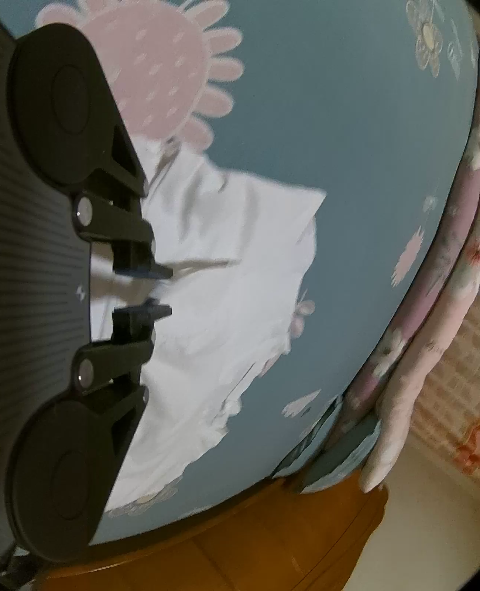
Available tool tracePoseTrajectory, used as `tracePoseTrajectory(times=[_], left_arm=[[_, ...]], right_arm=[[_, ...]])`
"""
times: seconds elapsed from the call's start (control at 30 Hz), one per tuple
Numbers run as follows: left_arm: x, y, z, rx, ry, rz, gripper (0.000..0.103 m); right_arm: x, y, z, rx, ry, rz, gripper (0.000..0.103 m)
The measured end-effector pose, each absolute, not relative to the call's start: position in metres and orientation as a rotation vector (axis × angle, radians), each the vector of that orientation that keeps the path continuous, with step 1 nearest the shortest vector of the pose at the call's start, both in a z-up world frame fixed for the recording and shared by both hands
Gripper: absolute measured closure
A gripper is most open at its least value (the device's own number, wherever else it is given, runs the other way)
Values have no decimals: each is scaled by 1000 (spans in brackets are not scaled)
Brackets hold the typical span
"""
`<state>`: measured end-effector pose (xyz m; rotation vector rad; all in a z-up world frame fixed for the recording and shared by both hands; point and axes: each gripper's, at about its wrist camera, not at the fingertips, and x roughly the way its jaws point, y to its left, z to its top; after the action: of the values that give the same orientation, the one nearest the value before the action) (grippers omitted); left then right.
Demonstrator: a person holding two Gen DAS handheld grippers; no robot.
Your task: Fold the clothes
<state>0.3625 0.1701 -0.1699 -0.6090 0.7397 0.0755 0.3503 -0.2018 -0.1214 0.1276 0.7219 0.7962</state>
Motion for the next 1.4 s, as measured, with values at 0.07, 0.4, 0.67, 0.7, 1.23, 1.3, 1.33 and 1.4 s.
tracePoseTrajectory(times=[0.07, 0.4, 0.67, 0.7, 1.23, 1.3, 1.33, 1.4], left_arm=[[367, 177, -168, -638, 714, 74, 78], [409, 171, -185, -620, 788, 71, 69], [420, 162, -153, -468, 734, 40, 97], [421, 164, -148, -458, 720, 39, 98], [418, 201, -182, -664, 806, 18, 72], [421, 199, -186, -664, 813, 16, 70], [424, 196, -186, -649, 814, 11, 69], [428, 188, -186, -602, 818, 8, 69]], right_arm=[[351, -202, -122, 128, 724, 794, 10], [355, -203, -125, 132, 731, 783, 10], [357, -208, -126, 127, 736, 756, 10], [357, -210, -126, 123, 734, 749, 10], [403, -325, -133, 394, 725, 382, 10], [403, -316, -133, 369, 729, 404, 10], [403, -312, -133, 351, 729, 412, 10], [402, -305, -133, 315, 732, 423, 10]])
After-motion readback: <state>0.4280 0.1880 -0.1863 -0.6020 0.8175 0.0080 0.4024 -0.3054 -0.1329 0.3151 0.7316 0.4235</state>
